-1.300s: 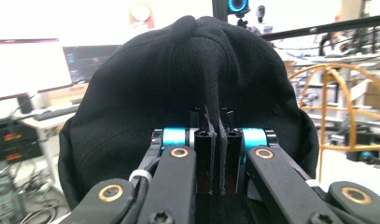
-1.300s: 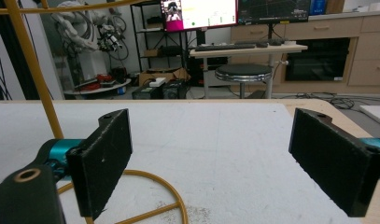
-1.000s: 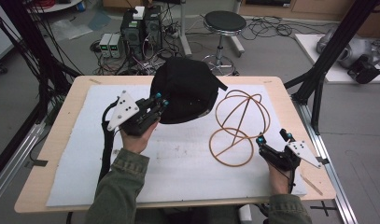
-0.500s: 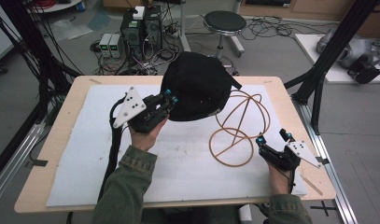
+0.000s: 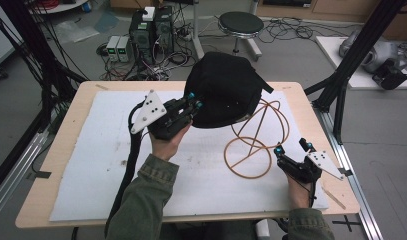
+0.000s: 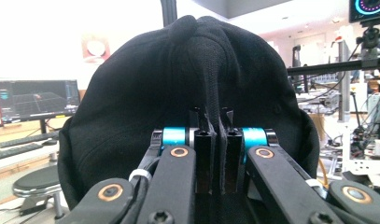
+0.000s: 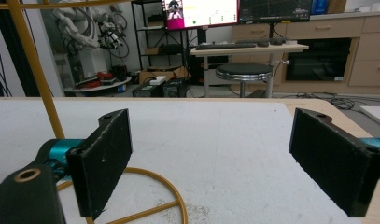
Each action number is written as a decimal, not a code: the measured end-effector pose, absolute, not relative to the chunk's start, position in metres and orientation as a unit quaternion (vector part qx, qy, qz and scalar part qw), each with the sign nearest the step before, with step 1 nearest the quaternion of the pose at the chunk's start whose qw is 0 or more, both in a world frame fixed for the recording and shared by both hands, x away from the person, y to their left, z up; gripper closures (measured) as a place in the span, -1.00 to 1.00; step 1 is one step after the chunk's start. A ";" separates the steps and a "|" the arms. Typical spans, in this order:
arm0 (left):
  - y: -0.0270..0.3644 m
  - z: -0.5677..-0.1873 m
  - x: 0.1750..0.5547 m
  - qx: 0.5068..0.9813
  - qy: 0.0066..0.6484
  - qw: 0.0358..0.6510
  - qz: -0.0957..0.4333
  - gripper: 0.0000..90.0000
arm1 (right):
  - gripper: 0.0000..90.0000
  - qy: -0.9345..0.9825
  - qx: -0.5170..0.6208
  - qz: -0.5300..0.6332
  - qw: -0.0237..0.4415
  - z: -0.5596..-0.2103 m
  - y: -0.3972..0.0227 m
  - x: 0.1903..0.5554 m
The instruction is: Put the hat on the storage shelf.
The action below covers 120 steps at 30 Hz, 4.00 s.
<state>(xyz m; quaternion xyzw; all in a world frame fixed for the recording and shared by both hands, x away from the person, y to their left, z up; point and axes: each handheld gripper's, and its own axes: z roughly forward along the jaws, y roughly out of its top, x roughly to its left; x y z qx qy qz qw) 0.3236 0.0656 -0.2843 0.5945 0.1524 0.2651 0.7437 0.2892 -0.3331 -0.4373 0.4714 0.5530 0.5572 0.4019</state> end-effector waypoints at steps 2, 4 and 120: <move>0.062 -0.284 0.325 0.594 0.149 0.746 0.260 0.94 | -0.72 0.552 0.473 0.558 0.400 -0.437 -0.333 0.289; 0.058 -0.285 0.325 0.592 0.149 0.750 0.254 0.94 | -0.72 0.552 0.473 0.558 0.400 -0.437 -0.333 0.289; 0.042 -0.309 0.352 0.673 0.184 0.698 0.165 -0.25 | -0.72 0.559 0.473 0.553 0.398 -0.439 -0.333 0.291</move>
